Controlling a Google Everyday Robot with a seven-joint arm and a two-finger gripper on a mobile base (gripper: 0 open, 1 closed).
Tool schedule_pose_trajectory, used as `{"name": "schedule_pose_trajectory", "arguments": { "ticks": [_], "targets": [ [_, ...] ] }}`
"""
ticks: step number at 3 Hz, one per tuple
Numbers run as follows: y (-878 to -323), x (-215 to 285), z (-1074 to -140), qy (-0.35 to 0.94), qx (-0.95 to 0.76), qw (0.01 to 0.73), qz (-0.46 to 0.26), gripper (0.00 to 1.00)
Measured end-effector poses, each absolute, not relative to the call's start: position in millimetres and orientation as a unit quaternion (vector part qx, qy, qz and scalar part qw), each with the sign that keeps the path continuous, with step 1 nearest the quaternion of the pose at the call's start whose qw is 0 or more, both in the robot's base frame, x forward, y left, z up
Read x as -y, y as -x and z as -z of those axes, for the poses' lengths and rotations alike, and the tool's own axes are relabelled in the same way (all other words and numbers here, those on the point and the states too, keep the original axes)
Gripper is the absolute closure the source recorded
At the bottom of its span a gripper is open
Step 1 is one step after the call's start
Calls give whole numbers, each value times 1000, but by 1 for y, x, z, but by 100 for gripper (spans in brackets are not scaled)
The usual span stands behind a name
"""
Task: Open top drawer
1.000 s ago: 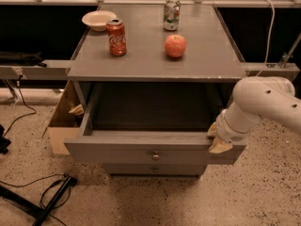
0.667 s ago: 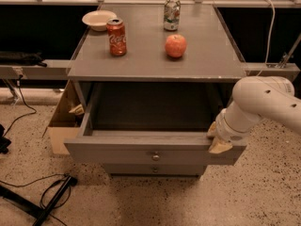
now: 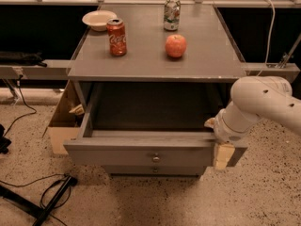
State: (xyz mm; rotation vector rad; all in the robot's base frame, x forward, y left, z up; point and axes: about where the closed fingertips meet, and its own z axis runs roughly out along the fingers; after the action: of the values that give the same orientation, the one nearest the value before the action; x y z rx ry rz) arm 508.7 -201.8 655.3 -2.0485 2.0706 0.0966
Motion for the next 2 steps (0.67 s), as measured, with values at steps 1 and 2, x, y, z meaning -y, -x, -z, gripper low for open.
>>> {"name": "schedule_pose_trajectory", "arguments": {
  "ticks": [1,2],
  "targets": [
    [-509,202,-655,698,-706,113,-33,0],
    [-498,202,-645,699,-707,101,-39,0]
  ]
}}
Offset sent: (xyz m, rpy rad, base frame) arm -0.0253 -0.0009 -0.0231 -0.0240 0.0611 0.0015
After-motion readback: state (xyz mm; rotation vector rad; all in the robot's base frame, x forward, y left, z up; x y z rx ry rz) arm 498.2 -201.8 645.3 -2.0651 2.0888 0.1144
